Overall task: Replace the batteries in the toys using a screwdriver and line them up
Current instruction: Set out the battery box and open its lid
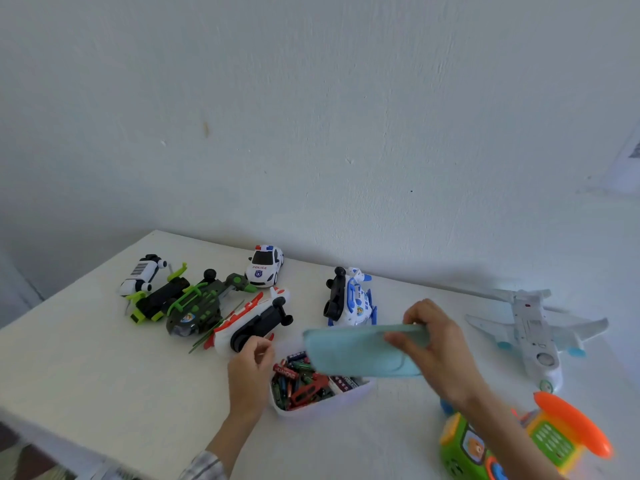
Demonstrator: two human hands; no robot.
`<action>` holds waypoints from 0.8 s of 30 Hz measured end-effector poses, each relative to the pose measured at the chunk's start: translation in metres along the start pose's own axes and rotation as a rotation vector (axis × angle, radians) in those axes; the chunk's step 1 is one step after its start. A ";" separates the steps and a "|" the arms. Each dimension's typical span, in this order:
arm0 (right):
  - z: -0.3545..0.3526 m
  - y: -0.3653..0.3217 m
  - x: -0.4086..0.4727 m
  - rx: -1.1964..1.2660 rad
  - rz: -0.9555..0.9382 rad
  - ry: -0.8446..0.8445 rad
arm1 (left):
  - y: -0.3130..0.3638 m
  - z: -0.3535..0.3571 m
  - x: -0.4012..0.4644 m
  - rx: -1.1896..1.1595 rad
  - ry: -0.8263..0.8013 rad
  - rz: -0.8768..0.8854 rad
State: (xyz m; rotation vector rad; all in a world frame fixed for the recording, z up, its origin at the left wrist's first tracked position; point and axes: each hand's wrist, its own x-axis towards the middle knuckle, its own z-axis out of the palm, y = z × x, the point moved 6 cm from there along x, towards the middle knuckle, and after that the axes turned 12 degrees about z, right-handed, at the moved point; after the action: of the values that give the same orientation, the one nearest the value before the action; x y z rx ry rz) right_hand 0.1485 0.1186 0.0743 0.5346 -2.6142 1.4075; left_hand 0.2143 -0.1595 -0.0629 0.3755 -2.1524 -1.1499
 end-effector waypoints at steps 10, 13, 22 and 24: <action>0.010 0.015 -0.027 -0.185 0.235 0.266 | -0.002 -0.008 -0.024 0.180 0.101 0.107; 0.065 0.035 -0.045 -0.265 0.285 0.120 | 0.000 -0.006 -0.026 0.178 0.146 0.114; 0.171 0.079 -0.074 -0.578 0.330 -0.225 | -0.009 -0.006 -0.029 0.046 0.211 0.081; 0.177 0.079 -0.077 -0.614 0.317 -0.280 | -0.010 -0.007 -0.028 0.029 0.217 0.075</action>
State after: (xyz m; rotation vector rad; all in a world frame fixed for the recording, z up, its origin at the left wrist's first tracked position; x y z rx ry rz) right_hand 0.2018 0.0313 -0.1073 0.2512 -3.2478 0.5284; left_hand 0.2392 -0.1553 -0.0796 0.4094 -1.9786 -0.9905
